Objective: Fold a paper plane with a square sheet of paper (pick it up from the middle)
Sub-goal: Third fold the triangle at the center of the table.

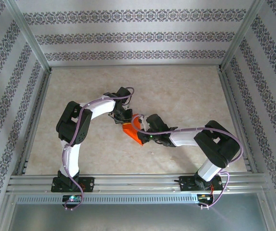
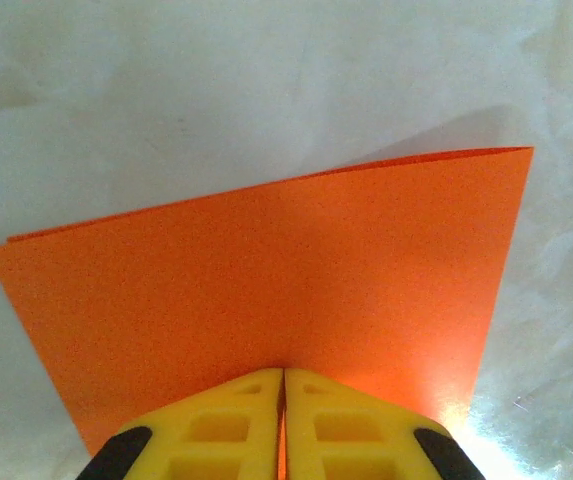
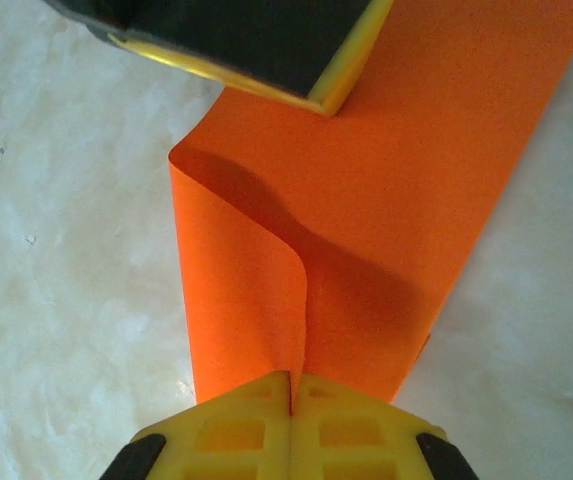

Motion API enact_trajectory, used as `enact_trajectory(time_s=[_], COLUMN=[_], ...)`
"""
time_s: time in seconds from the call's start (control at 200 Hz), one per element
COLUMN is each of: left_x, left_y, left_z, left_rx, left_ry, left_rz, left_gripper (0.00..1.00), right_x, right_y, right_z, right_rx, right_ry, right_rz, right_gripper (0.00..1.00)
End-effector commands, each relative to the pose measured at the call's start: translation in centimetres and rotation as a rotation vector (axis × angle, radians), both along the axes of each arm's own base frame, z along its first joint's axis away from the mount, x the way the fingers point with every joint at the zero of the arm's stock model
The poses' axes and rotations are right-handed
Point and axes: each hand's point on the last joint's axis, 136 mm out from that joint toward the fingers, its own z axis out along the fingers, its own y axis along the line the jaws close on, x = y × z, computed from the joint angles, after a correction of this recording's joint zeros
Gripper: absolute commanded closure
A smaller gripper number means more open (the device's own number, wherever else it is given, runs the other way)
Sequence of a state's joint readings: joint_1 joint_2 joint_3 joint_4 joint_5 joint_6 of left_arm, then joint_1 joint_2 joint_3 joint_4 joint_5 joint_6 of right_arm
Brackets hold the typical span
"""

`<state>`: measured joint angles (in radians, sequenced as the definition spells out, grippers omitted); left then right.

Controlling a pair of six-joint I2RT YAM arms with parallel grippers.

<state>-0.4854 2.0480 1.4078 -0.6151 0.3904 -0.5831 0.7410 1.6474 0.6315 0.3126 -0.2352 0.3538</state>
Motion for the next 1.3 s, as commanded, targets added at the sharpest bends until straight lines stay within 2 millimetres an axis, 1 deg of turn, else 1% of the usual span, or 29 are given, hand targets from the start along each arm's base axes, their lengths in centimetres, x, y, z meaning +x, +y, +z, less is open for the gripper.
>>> enact_trajectory(time_s=[0.0, 0.37, 0.715, 0.784, 0.829, 0.924, 1.004, 1.079, 1.139, 1.184, 1.294], left_x=[-1.9, -2.0, -1.7, -1.6, -1.4, -0.7, 0.0, 0.5, 0.6, 0.5, 0.1], left_y=[0.3, 0.2, -0.3, -0.5, -0.9, -1.7, -1.9, -1.6, -1.0, -0.4, 1.0], left_z=[-1.9, -1.9, -1.4, -0.9, -0.3, 1.6, 3.3, 4.4, 4.6, 4.3, 2.8], left_rx=[0.063, 0.053, 0.024, 0.01, -0.008, -0.067, -0.11, -0.122, -0.108, -0.094, -0.063], left_ry=[0.066, 0.071, 0.06, 0.053, 0.041, -0.003, -0.042, -0.072, -0.085, -0.086, -0.055], left_rz=[-0.037, -0.037, -0.032, -0.031, -0.032, -0.026, -0.01, 0.013, 0.033, 0.049, 0.086], left_gripper=[0.91, 0.91, 0.91, 0.91, 0.91, 0.89, 0.87, 0.86, 0.85, 0.84, 0.85], right_x=[1.0, 0.6, 0.4, 0.3, 0.3, 0.2, 0.0, -0.1, 0.0, 0.0, 0.1], right_y=[0.3, 0.8, 1.0, 1.0, 1.0, 1.0, 0.9, 0.8, 0.8, 0.8, 0.8], right_z=[0.9, 0.1, -0.5, -0.7, -0.8, -1.2, -1.5, -1.6, -1.5, -1.4, -1.1], right_rx=[0.012, 0.009, 0.004, 0.002, 0.002, -0.001, -0.005, -0.008, -0.006, -0.004, 0.006], right_ry=[-0.013, 0.032, 0.073, 0.081, 0.087, 0.102, 0.114, 0.118, 0.117, 0.115, 0.113], right_rz=[-0.013, 0.013, 0.018, 0.021, 0.021, 0.02, 0.02, 0.019, 0.017, 0.016, 0.018], right_gripper=[1.0, 0.99, 0.99, 0.99, 0.99, 0.99, 0.99, 0.99, 0.99, 0.99, 0.99])
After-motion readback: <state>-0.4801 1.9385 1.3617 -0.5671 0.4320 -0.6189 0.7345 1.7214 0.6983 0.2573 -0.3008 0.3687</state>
